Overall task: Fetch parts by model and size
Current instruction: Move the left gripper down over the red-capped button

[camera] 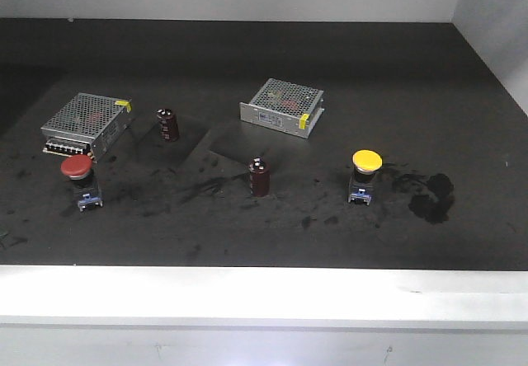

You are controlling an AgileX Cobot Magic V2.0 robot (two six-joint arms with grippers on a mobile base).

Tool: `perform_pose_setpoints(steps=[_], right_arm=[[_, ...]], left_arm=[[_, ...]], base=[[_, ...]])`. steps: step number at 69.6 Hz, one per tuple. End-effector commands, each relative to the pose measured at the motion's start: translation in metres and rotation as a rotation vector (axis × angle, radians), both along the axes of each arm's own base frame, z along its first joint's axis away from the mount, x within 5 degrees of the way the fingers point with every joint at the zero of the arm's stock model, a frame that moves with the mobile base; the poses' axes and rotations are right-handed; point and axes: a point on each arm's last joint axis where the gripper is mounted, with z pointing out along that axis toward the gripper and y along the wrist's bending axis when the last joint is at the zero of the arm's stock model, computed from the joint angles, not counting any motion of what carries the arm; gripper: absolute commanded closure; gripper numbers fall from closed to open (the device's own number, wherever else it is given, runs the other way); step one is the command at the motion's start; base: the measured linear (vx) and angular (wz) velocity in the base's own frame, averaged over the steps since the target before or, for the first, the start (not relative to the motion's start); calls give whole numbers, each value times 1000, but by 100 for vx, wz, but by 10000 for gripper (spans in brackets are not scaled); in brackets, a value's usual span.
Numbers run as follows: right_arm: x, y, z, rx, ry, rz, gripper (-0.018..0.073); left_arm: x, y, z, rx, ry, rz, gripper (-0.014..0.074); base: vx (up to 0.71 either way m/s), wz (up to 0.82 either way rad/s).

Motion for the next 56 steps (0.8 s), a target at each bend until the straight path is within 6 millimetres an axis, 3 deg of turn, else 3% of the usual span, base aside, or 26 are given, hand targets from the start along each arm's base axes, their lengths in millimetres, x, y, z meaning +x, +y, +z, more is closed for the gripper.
perform_pose_setpoints(steps=[1,17,56], right_arm=[[1,-1,16,-3,-99,-5,-63],[1,-1,16,-3,-102,-5,-39],[1,-1,17,-3,-111,-5,-35]], left_arm=[[16,-4,-1,-66,29,-3,-33],[60,-6,-23,-106,171,7,-31],[175,-11,-12,-211,550,81,-10]], base=[[0,0],[0,0],[0,0]])
